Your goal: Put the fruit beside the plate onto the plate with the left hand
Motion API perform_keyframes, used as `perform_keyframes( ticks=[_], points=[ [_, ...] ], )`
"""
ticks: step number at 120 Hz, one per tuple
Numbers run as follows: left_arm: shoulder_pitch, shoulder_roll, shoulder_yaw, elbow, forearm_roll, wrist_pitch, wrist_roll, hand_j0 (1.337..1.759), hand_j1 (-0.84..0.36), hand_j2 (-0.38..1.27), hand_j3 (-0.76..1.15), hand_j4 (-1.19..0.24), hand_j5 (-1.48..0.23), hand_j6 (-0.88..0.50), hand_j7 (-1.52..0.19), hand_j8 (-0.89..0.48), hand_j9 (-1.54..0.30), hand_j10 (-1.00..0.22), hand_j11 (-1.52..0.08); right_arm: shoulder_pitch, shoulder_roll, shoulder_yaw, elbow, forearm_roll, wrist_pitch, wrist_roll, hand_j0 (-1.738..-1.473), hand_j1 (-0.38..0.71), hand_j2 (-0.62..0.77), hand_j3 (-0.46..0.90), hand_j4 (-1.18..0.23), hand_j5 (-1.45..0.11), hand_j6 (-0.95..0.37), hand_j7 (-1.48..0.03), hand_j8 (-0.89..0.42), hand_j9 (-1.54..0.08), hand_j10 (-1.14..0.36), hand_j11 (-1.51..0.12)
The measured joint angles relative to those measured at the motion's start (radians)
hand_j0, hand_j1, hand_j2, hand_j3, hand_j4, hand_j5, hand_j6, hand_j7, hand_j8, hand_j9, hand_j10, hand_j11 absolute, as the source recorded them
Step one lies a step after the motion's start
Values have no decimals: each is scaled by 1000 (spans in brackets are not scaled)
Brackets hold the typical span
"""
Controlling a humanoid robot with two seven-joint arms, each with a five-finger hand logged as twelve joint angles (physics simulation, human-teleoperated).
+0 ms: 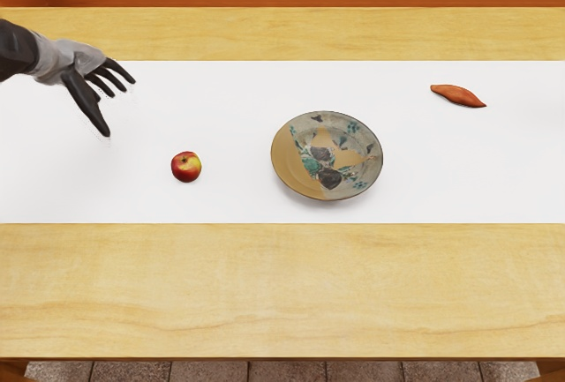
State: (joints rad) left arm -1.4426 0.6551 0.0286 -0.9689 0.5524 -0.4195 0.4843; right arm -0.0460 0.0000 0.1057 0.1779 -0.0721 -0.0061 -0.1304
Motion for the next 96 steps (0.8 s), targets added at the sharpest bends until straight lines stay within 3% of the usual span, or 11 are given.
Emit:
perform_keyframes(
  ticks=[18, 29, 47, 64, 96],
  points=[
    [-308, -12, 387, -181, -54, 310, 0, 1658, 60, 49, 0, -242, -313, -242, -313, -242, -313, -242, -313, 0, 0, 0, 0, 0, 0, 0, -1658, -318, -5, 0, -26, -34, -26, -33, -26, -34, -26, -33],
    [-359, -95, 578, -278, -121, 469, -2, 1658, 61, 49, 0, -243, -314, -244, -313, -244, -313, -243, -313, 0, 0, 0, 0, 0, 0, 0, -1658, -318, -5, 0, -26, -33, -26, -33, -26, -33, -26, -33],
    [-460, -249, 800, -342, -240, 620, -11, 1658, 61, 49, 0, -243, -314, -244, -313, -243, -313, -243, -313, 0, 0, 0, 0, 0, 0, 0, -1658, -318, -5, 0, -26, -33, -26, -33, -26, -33, -26, -33],
    [-469, -363, 904, -360, -320, 667, -20, 1658, 61, 49, 0, -242, -314, -243, -313, -243, -313, -242, -313, 0, 0, 0, 0, 0, 0, 0, -1658, -318, -5, 0, -26, -33, -26, -33, -26, -33, -26, -33],
    [-441, -506, 943, -363, -332, 682, -17, 1658, 60, 49, 0, -242, -313, -242, -313, -242, -313, -242, -313, 0, 0, 0, 0, 0, 0, 0, -1658, -318, -5, 0, -26, -33, -26, -33, -26, -33, -26, -33]
  ],
)
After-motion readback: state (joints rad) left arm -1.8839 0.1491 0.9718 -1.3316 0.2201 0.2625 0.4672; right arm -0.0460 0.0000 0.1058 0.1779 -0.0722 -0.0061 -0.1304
